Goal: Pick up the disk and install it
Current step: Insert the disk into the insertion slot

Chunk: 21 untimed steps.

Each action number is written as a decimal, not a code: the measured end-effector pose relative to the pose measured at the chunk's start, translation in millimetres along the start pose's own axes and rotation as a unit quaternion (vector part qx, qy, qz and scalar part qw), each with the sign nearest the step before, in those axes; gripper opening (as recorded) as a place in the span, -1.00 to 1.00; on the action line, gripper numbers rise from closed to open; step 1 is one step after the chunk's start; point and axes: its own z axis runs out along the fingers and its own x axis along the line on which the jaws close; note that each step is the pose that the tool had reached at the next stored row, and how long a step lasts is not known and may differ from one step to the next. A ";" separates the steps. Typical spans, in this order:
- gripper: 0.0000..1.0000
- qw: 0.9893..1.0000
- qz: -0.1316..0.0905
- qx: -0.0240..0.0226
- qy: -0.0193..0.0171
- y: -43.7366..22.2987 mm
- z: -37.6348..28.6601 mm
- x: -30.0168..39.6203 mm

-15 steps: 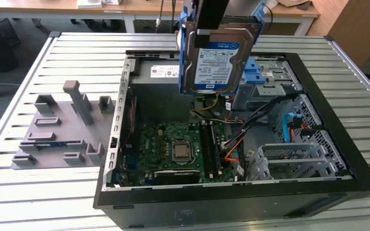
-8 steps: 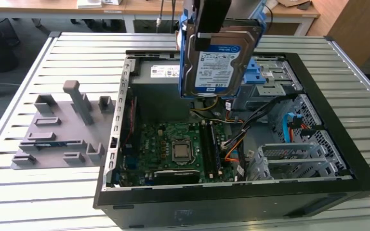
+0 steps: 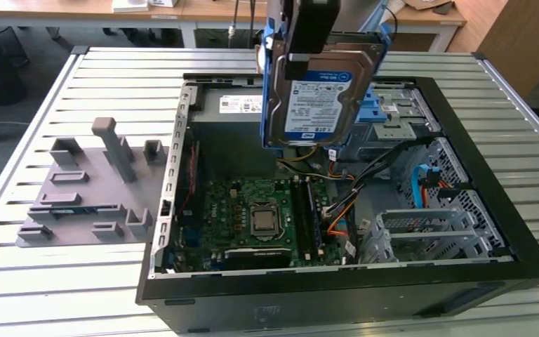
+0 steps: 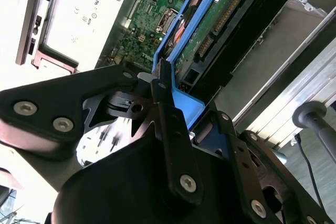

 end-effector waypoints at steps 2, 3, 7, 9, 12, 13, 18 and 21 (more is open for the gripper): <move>-0.27 1.000 0.000 0.000 0.000 -0.1 -0.1 2.3; -0.27 1.000 0.000 0.000 0.000 -0.1 -0.1 3.5; -0.27 1.000 0.000 0.000 0.002 -0.2 -0.3 8.5; -0.27 1.000 0.000 0.000 0.002 -0.3 -0.3 11.3; -0.27 1.000 0.000 0.000 0.004 -0.5 -0.4 16.5; -0.27 1.000 0.000 0.000 0.004 -0.5 -0.4 18.0; -0.27 1.000 0.000 0.000 0.005 -0.6 -0.5 20.4; -0.27 1.000 0.000 0.000 0.005 -0.6 -0.4 20.6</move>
